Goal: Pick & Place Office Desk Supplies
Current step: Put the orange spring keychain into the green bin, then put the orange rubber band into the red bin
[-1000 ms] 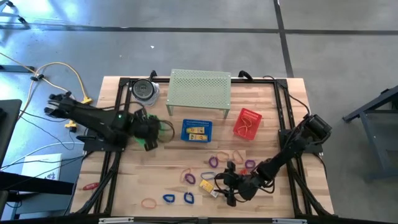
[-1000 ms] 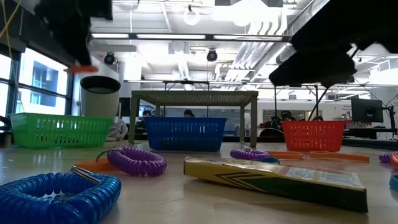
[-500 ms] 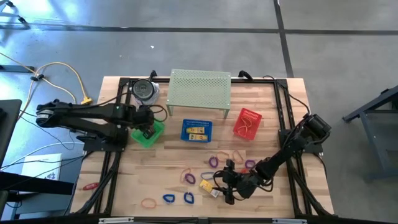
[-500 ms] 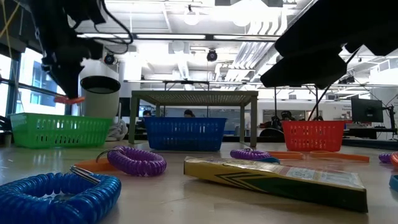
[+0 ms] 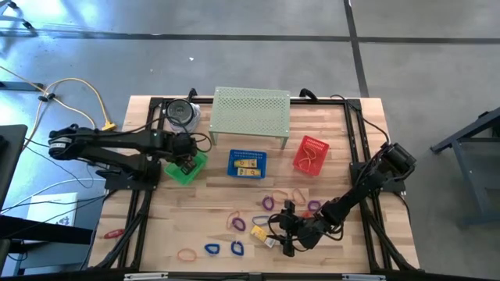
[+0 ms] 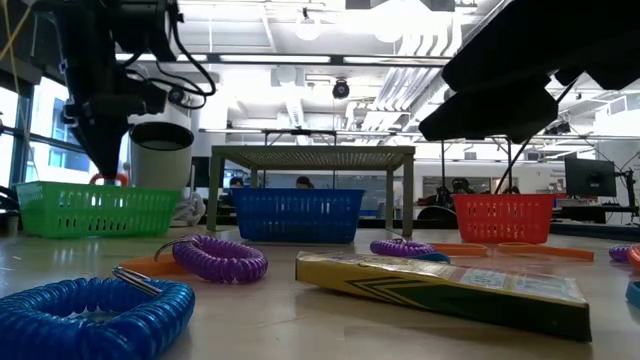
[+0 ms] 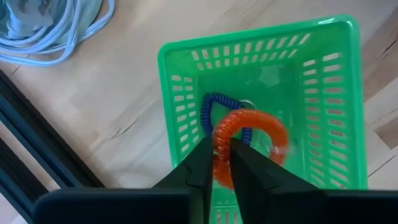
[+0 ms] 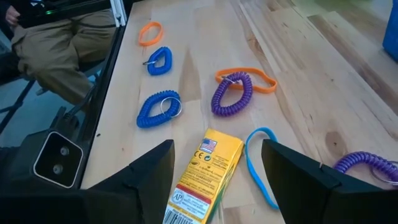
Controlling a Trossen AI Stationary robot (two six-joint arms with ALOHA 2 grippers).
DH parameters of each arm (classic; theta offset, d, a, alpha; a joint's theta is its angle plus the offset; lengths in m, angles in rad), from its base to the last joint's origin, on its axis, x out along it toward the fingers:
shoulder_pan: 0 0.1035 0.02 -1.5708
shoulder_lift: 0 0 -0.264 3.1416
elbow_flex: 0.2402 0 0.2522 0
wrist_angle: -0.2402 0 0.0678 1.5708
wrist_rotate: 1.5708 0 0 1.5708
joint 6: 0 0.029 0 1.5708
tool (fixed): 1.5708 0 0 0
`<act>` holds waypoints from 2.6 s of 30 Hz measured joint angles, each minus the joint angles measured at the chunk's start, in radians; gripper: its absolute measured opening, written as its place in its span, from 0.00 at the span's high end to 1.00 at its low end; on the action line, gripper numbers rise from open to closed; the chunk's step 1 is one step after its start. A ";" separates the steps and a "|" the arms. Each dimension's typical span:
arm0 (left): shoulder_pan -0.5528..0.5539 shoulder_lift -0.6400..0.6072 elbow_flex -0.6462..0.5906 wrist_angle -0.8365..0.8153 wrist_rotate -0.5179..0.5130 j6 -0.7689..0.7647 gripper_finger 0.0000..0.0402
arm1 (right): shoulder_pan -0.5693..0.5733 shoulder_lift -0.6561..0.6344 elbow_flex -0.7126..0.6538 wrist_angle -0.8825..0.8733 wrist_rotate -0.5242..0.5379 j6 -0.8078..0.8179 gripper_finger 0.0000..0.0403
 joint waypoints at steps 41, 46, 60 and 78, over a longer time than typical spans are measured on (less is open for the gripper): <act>-0.340 0.001 0.212 -0.182 0.332 -0.298 0.70 | -0.009 0.001 0.000 0.004 0.000 -0.040 0.43; -0.479 0.002 0.212 -0.128 0.180 -0.372 0.70 | -0.009 0.001 0.000 0.005 -0.003 -0.040 0.43; -0.895 0.049 0.211 0.166 -0.428 -0.460 0.70 | -0.018 0.002 0.000 0.129 -0.026 -0.074 0.43; -0.947 0.406 0.211 0.656 -0.550 -0.109 0.70 | 0.024 -0.103 0.344 -0.406 -0.062 -0.233 0.43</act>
